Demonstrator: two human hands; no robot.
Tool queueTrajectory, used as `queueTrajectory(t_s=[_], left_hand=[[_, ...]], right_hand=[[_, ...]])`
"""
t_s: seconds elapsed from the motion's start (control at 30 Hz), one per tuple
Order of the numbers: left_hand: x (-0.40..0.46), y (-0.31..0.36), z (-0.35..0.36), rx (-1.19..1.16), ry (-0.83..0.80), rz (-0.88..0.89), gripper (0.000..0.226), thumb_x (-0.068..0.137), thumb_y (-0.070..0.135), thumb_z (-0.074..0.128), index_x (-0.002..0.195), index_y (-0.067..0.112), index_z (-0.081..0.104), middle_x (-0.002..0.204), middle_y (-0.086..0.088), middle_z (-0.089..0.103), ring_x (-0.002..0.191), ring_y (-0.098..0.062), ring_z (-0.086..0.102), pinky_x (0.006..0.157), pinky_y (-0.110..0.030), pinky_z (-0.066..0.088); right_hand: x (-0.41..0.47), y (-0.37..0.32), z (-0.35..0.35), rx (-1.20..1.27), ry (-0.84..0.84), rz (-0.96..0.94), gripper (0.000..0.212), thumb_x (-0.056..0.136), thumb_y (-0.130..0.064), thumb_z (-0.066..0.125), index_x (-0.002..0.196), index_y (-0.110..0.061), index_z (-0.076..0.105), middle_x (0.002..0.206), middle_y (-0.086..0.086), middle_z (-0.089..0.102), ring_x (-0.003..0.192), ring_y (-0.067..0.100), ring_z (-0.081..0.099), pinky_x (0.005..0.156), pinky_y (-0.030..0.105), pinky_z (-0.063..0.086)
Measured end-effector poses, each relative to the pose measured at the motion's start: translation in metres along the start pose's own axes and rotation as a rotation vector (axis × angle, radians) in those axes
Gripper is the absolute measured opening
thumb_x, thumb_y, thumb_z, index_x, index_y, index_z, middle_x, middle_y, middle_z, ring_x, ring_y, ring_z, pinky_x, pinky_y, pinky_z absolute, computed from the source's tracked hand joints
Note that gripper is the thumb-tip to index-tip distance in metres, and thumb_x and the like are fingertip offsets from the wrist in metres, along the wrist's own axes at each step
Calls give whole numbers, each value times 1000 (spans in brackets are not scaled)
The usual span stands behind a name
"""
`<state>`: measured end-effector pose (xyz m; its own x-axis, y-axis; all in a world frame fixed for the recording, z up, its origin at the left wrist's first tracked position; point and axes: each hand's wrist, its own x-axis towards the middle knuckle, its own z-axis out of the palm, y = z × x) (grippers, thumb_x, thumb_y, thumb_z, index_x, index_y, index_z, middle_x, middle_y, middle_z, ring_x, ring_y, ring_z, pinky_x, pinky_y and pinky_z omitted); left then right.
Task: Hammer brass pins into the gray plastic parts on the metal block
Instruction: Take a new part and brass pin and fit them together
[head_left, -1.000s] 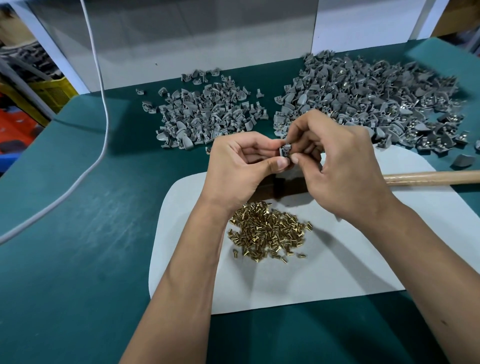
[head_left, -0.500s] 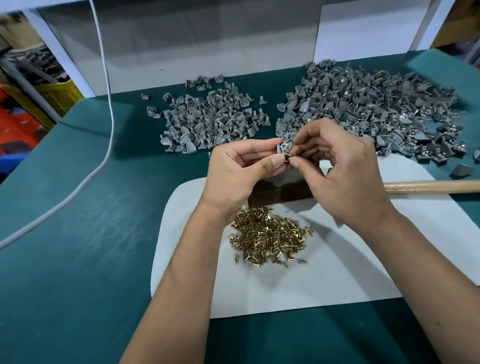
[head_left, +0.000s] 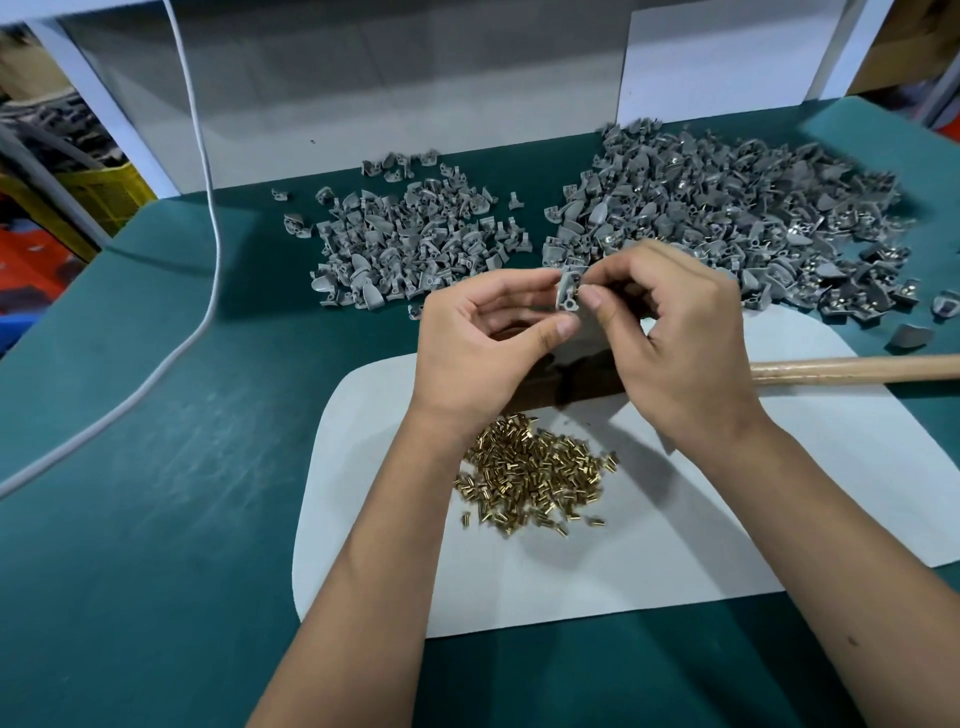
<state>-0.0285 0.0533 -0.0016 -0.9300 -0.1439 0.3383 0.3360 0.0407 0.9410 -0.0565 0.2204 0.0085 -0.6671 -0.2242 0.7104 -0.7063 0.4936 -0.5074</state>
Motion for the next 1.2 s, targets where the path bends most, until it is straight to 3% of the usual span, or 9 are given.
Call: queueTrajectory(t_s=[0.17, 0.3, 0.47, 0.77, 0.97, 1.07, 1.2], left_hand=[[-2, 1, 8, 8, 48, 9, 29, 77, -9, 82, 103, 0, 77, 96, -14, 79, 90, -27, 77, 87, -42, 62], [-2, 2, 9, 9, 48, -28, 29, 75, -12, 82, 100, 3, 77, 94, -13, 79, 87, -24, 77, 85, -38, 62], [-3, 3, 10, -24, 52, -86, 28, 73, -14, 82, 97, -3, 76, 92, -19, 78, 88, -35, 76, 88, -51, 61], [-5, 2, 7, 6, 42, -110, 24, 75, -15, 81, 97, -11, 74, 93, -24, 76, 92, -40, 75, 88, -48, 61], [-5, 0, 7, 51, 47, -75, 22, 74, -15, 81, 94, -9, 74, 90, -22, 77, 83, -27, 75, 84, -40, 62], [-5, -1, 8, 134, 44, -51, 23, 76, -11, 82, 95, 1, 77, 89, -10, 79, 82, -18, 76, 81, -30, 62], [-5, -1, 11, 423, 68, 185, 36, 75, -5, 83, 108, 9, 77, 102, -2, 76, 90, -9, 74, 83, -29, 62]], right_hand=[[0, -1, 2, 13, 4, 31, 6, 94, -6, 68, 94, -3, 72, 88, 4, 69, 80, 17, 61, 73, 26, 49], [-2, 0, 2, -32, -4, 29, 4, 93, -6, 68, 94, -4, 72, 88, 3, 68, 79, 14, 58, 74, 18, 44], [-5, -2, 3, -74, 2, 8, 3, 92, -2, 67, 91, -3, 70, 86, 5, 66, 78, 11, 53, 75, 7, 37], [-8, -8, 6, -96, -1, 15, 4, 91, 4, 67, 90, 2, 69, 86, 9, 66, 78, 13, 53, 75, 5, 36], [-10, -10, 9, -95, 22, 43, 4, 90, 4, 67, 90, 2, 70, 86, 9, 67, 78, 13, 55, 74, 6, 37], [-10, -8, 9, -109, -19, 49, 4, 90, 3, 67, 91, 1, 71, 87, 8, 68, 79, 16, 57, 73, 14, 42], [-2, -7, 4, -131, -63, 94, 8, 87, 3, 68, 90, -3, 72, 86, 6, 69, 78, 16, 58, 74, 20, 43]])
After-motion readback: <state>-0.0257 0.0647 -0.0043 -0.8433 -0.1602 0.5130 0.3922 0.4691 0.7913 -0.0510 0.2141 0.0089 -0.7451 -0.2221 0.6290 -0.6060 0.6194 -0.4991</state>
